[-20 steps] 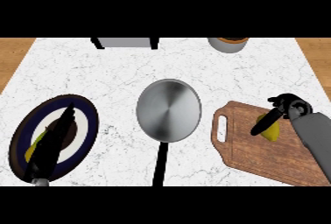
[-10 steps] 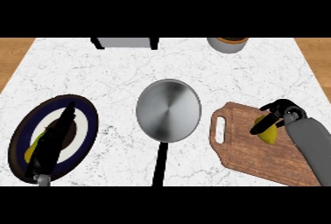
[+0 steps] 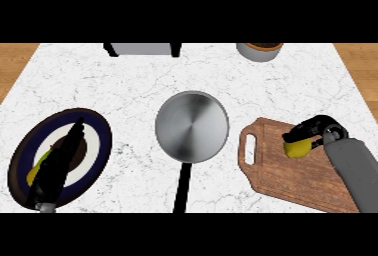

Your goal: Pick the lemon from the cutting board and place it in the pan

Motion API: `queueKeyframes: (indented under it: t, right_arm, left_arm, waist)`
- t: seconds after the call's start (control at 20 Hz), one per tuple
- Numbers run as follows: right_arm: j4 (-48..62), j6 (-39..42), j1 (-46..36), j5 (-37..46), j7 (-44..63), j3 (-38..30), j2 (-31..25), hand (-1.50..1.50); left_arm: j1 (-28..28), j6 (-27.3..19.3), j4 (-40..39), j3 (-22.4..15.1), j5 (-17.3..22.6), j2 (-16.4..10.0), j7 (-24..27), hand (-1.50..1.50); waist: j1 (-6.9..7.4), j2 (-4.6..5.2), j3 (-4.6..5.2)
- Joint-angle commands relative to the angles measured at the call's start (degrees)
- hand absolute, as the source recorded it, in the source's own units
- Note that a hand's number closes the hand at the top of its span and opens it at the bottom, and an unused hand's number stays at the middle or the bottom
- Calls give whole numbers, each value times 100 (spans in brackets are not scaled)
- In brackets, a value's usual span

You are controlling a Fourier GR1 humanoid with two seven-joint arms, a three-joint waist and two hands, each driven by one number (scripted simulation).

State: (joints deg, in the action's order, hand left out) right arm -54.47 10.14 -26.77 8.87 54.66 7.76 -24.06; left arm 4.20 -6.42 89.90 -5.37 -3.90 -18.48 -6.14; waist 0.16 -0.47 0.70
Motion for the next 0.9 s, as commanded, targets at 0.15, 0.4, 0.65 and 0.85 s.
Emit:
queueKeyframes:
  t: [0.15,0.4,0.65,0.85]
  right_arm:
    - [-743,294,452,354,-265,108,-247,150]
    - [-1589,323,759,1665,-1966,1537,-714,150]
    - [-2751,-1026,926,2532,-2620,1518,-1179,150]
    - [-3397,-2004,564,3104,-3067,1390,-1221,150]
  left_arm:
    - [-1,67,-133,118,-134,107,131,0]
    - [262,19,38,-48,-133,199,105,0]
    - [82,113,87,194,-44,-12,-109,0]
    - [36,19,4,46,-125,198,-11,0]
  waist:
    - [-50,35,-67]
    - [-53,-6,-65]
    - [-173,-25,-72]
    - [-169,-17,-71]
